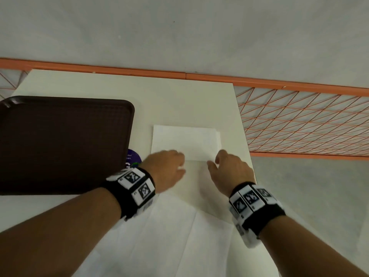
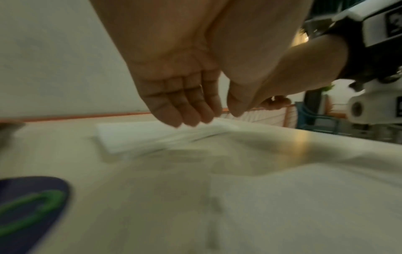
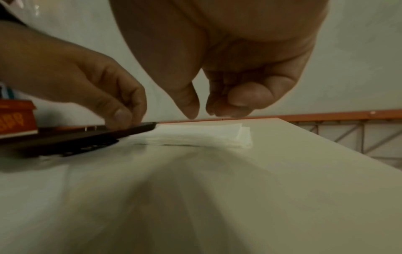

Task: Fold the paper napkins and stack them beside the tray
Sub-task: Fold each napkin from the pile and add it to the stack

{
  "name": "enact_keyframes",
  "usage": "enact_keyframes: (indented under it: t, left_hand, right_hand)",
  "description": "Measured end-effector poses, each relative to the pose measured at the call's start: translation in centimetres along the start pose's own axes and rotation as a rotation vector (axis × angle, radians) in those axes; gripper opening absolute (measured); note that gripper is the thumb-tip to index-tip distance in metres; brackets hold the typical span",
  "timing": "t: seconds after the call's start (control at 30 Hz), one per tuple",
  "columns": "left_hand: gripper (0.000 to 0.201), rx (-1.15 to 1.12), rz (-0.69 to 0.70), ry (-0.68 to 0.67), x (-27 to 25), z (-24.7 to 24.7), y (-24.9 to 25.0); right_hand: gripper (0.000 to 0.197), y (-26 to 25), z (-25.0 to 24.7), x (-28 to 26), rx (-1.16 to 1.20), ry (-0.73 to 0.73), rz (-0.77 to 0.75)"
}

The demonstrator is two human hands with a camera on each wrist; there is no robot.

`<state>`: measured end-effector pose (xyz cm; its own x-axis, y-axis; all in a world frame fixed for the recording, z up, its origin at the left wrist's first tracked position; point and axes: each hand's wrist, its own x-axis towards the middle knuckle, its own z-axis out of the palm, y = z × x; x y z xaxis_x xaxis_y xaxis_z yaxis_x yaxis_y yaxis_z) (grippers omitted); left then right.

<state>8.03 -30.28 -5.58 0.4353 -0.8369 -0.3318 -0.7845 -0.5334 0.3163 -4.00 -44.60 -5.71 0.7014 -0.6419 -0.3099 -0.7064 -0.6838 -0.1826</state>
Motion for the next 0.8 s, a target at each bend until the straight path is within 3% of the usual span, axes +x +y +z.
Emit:
enact_keyframes:
  t: [0.17, 0.27, 0.4, 0.6, 0.8]
  left_hand:
    - [0.045, 0.137, 0.226, -0.297, -2.5, 3.8, 4.4]
    - [0.054, 0.232, 0.230, -0.320, -2.9, 5.3, 5.9]
    - [0.051, 0.278, 0.184, -0.344, -2.9, 5.2, 6.7]
    - [0.028, 0.216, 0.090, -0.320, -3.9, 4.9, 8.2]
    - [0.024, 0.189, 0.057, -0.362, -5.4, 3.2, 8.6]
  right_hand:
    - [0.023, 1.8, 1.6, -6.5, 0.101, -0.118, 0.084]
    - [0.023, 2.9, 3.4, -11.3, 0.132, -0.227, 0.069]
    - [0.031, 3.6, 5.9, -15.7, 0.149, -0.330, 0.039]
    - [0.032, 4.2, 7.8, -17.1, 0.259, -0.229, 0.071]
    - [0.032, 5.8, 8.4, -17.9, 0.532, -0.051, 0.181]
